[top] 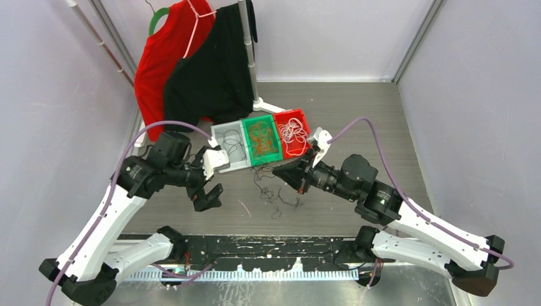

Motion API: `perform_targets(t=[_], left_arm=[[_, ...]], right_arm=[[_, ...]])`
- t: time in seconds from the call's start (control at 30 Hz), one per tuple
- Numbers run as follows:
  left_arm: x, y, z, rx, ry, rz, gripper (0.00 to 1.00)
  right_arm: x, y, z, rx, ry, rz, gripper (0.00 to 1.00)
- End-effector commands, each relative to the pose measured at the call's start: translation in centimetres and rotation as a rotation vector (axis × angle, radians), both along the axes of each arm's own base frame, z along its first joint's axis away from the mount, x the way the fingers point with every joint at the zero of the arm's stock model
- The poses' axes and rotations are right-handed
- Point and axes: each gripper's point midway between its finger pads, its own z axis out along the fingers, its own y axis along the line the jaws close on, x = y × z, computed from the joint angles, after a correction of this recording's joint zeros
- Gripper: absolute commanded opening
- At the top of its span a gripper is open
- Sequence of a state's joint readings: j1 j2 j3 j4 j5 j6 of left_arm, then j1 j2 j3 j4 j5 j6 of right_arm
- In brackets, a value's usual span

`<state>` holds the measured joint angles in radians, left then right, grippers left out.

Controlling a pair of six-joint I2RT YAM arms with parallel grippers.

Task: Untangle the cables

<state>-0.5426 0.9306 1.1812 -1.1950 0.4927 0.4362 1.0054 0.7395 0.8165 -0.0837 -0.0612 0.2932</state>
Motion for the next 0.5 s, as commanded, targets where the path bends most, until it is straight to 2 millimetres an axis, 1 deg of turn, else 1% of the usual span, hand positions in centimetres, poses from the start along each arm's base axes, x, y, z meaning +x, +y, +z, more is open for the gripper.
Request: perform_targets(t=[0.0,0.1,0.17,0.23,0.3,0.37,0.47], left_arm=[[0.8,-1.6,4.7,-0.136,-0.123,-0.028,0.99],[0.6,-2.5,6.9,-0.202,-0.176,-0.089,1.0],[1.0,-3.1,8.4,-0.238,-0.224,-0.108,1.0],[1.5,-3.7,9.5,-0.266,-0.241,-0.115,1.0],[1.8,-4.5,10.1,-0.295,-0.206,-0.114,1.0],[1.6,-5.4,10.6,-0.329,-0.149,-0.128,1.0],[1.1,-6.5,10.5,-0.362,-0.091,-0.173,1.0]], right_arm=[[-1.6,2.0,3.4,0.063,-0.02,0.139,0.01],[-1.8,3.0,3.4,0.045,-0.006,0.18,0.01],[-1.7,3.5,3.3,0.035,-0.002,0.195,0.01],[-1.6,4.0,3.1,0.026,-0.001,0.206,0.01],[-1.5,4.5,2.7,0.017,0.001,0.217,0.01],[-1.3,5.0,2.5,0.016,0.002,0.223,0.01],[-1.2,5.8,2.3,0.019,0.008,0.243,0.01]])
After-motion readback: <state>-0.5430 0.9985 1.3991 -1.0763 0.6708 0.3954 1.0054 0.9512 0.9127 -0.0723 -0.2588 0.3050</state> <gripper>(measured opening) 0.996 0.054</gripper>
